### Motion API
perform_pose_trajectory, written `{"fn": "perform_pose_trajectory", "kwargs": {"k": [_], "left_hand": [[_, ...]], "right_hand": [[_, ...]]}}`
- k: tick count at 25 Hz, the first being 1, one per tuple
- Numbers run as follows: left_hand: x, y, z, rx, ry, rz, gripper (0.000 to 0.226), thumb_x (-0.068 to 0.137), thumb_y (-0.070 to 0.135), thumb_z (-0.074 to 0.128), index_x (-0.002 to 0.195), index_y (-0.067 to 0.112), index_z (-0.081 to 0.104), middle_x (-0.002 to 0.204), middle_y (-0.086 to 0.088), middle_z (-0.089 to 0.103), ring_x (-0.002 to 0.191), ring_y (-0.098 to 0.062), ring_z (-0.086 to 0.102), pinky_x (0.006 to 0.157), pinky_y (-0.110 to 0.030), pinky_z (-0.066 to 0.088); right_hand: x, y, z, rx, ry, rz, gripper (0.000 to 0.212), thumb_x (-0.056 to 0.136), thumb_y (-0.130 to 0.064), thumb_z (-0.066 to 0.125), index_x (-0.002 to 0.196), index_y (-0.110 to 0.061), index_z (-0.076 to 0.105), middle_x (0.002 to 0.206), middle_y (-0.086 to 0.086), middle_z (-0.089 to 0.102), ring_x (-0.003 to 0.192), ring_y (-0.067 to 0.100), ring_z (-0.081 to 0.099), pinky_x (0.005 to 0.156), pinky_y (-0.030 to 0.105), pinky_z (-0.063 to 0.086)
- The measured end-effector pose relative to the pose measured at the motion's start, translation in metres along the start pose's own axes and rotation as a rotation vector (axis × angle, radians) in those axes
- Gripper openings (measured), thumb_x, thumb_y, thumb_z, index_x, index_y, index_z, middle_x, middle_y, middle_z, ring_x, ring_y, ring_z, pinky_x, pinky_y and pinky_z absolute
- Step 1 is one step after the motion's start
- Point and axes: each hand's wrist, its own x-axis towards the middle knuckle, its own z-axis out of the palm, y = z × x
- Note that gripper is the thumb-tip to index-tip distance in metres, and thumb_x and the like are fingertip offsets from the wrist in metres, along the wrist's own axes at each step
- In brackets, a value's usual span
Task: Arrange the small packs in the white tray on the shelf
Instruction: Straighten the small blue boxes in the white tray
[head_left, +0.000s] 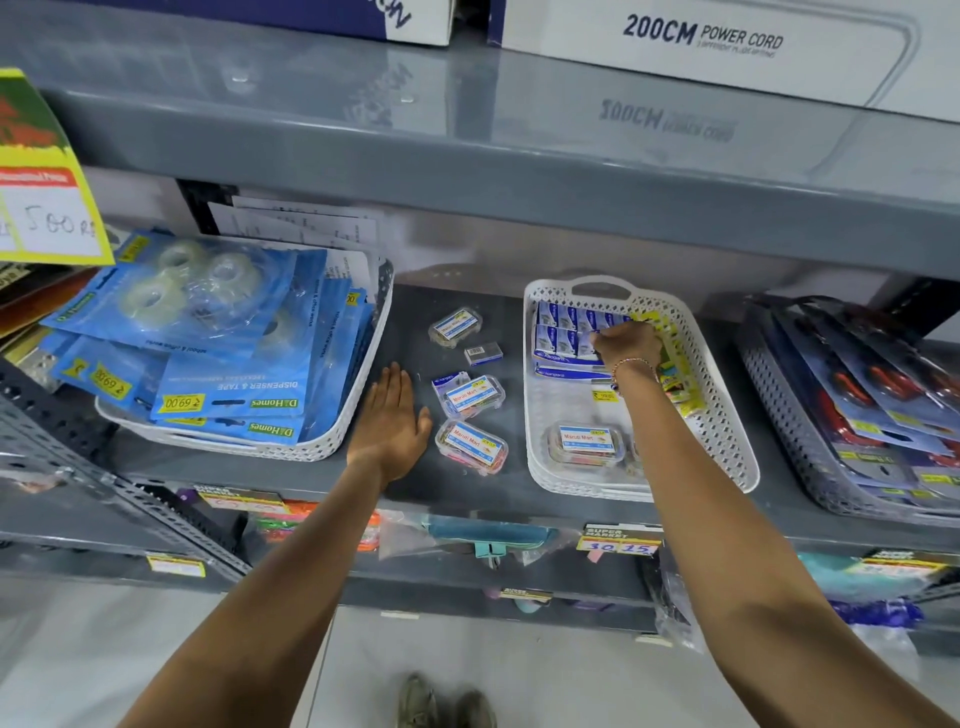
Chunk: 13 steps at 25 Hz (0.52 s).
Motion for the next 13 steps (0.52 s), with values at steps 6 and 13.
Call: {"fn": "perform_pose_trajectory", "kwargs": {"k": [6, 13], "left_hand": [[0.001, -0.001, 0.001, 0.016, -0.007, -0.007, 0.066, 0.1, 0.04, 0.019, 0.15, 0.004, -0.004, 0.161, -0.012, -0.009, 0.148, -0.022, -0.009, 0.121, -0.034, -0.003], [-0.002, 0.001, -0.003, 0.007, -0.014, -0.003, 0.066, 0.1, 0.04, 0.02, 0.151, 0.004, -0.003, 0.161, -0.012, -0.008, 0.149, -0.021, -0.008, 0.12, -0.032, -0.005]], "right_hand": [[-0.006, -0.002, 0.002, -0.107, 0.03, -0.085, 0.034, 0.086, -0.03, 0.061, 0.092, 0.002, 0.071, 0.102, 0.021, 0.072, 0.1, 0.032, 0.067, 0.079, 0.031, 0.051], [-0.043, -0.057, 0.029, 0.127, -0.186, -0.563, 0.017, 0.081, -0.006, 0.06, 0.091, -0.001, 0.073, 0.095, 0.018, 0.075, 0.093, 0.03, 0.069, 0.091, 0.038, 0.052]]}}
